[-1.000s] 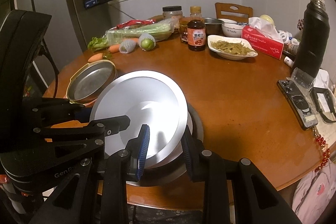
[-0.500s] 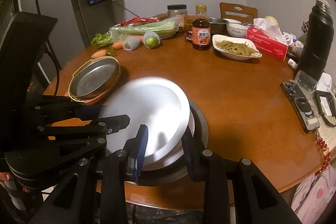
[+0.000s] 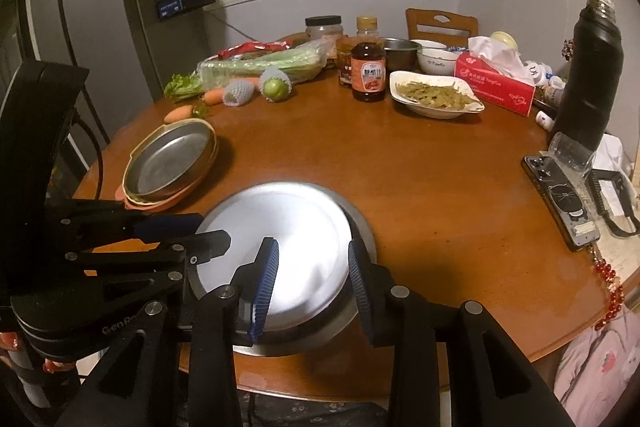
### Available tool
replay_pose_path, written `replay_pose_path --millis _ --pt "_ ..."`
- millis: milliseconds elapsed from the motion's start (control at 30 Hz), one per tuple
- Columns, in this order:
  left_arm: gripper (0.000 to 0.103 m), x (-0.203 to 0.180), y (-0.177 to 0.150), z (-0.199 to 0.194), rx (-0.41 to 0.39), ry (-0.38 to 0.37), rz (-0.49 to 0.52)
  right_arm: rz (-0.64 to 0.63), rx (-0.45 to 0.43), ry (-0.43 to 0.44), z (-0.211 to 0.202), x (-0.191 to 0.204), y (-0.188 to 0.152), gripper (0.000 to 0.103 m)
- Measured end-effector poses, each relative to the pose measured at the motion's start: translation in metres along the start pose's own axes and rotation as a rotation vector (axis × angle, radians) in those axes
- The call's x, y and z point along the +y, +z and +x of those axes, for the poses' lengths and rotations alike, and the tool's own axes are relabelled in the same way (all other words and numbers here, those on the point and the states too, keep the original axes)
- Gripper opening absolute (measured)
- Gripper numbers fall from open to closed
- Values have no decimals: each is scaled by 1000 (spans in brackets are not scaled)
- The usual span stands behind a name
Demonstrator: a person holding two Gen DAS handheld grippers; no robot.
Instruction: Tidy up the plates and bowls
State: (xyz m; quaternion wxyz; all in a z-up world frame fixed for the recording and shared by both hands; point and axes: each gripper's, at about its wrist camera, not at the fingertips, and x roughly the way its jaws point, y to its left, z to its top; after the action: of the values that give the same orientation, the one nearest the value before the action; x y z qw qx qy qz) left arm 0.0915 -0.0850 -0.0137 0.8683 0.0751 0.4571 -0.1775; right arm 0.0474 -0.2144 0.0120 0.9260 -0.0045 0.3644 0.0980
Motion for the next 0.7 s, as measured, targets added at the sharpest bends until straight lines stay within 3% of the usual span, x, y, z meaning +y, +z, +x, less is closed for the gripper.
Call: replay_pose_path --millis 133,200,400,700 --pt "24 3 0 -7 -9 1 -13 -2 -15 -6 -7 1 2 39" --pt "25 5 0 -11 -16 2 -18 -7 -26 -23 -11 2 3 46" --pt "31 17 -2 -24 -41 6 -60 -10 -64 -44 -23 4 8 53" --pt "37 33 -11 -23 -61 -68 -136 66 -55 -64 -20 -14 9 59"
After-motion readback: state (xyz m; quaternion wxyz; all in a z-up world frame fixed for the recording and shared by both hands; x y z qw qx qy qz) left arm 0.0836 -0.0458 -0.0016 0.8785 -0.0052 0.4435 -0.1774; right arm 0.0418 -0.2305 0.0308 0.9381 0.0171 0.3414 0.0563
